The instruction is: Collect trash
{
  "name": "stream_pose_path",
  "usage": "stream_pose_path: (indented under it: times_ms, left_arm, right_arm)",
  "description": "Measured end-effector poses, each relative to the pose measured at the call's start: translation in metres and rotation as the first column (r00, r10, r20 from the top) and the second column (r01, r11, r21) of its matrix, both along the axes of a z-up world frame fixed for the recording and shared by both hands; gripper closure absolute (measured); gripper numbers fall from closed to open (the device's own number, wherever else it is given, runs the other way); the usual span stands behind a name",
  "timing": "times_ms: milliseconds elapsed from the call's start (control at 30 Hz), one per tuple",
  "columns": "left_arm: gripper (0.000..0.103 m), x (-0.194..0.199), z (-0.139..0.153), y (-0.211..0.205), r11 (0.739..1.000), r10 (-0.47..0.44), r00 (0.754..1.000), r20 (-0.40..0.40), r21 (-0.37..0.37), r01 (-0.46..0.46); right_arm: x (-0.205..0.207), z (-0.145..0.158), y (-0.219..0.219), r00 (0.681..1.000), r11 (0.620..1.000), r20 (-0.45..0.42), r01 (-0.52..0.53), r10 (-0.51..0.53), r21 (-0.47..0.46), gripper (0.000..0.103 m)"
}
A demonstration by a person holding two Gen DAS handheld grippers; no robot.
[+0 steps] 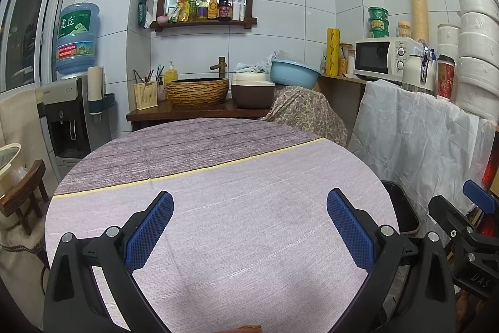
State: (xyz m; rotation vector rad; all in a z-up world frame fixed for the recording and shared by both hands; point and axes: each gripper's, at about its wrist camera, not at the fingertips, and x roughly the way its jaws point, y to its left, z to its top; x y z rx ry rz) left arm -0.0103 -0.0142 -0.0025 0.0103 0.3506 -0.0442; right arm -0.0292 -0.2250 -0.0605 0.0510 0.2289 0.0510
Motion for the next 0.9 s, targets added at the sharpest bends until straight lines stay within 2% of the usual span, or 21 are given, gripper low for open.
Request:
stream_pose_path:
  times_ms: [900]
  left_arm:
    - [0.005,-0.0027,0.0001,0.0023,1.0,0.005,1.0,0.006,-0.006,-0.004]
  right_arm:
    - [-0.0002,0.0002,0.0014,1.0,1.0,-0.002,-0.003,0.003,0.0,0.006]
